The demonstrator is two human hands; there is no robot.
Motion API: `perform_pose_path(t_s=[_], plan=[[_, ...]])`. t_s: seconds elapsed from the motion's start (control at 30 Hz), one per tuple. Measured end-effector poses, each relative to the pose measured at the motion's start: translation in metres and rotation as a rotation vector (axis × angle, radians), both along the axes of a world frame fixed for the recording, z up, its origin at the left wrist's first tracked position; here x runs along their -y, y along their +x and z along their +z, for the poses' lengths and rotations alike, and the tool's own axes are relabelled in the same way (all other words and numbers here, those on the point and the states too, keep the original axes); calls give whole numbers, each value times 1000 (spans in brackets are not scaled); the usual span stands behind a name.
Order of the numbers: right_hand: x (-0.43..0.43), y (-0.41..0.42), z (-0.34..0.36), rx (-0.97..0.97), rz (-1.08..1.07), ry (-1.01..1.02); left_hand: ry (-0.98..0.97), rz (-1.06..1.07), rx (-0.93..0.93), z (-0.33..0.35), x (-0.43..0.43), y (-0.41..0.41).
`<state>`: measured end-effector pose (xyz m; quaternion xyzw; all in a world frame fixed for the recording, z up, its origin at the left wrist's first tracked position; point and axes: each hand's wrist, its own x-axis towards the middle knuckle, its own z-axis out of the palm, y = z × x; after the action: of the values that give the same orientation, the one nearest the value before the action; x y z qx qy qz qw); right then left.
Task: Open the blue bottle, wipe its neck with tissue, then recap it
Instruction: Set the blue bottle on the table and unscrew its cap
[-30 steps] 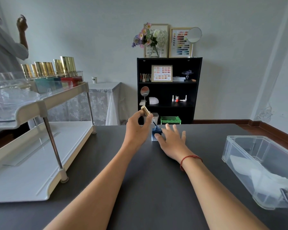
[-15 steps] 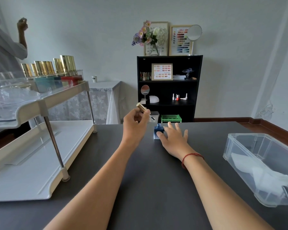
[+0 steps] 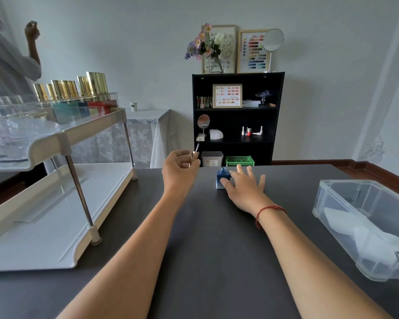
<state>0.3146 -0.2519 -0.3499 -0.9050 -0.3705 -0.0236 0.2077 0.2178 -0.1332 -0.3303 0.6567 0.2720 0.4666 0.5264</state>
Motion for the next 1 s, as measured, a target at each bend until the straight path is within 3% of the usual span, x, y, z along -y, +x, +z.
perform_pose_path(t_s=[0.23,1.0], plan=[[3,-2,2,2,2,-5,211,74,-290,-8,-9,-13],[25,7,12,-170,-11,-42,325,180,-622,-14,-12,-16]])
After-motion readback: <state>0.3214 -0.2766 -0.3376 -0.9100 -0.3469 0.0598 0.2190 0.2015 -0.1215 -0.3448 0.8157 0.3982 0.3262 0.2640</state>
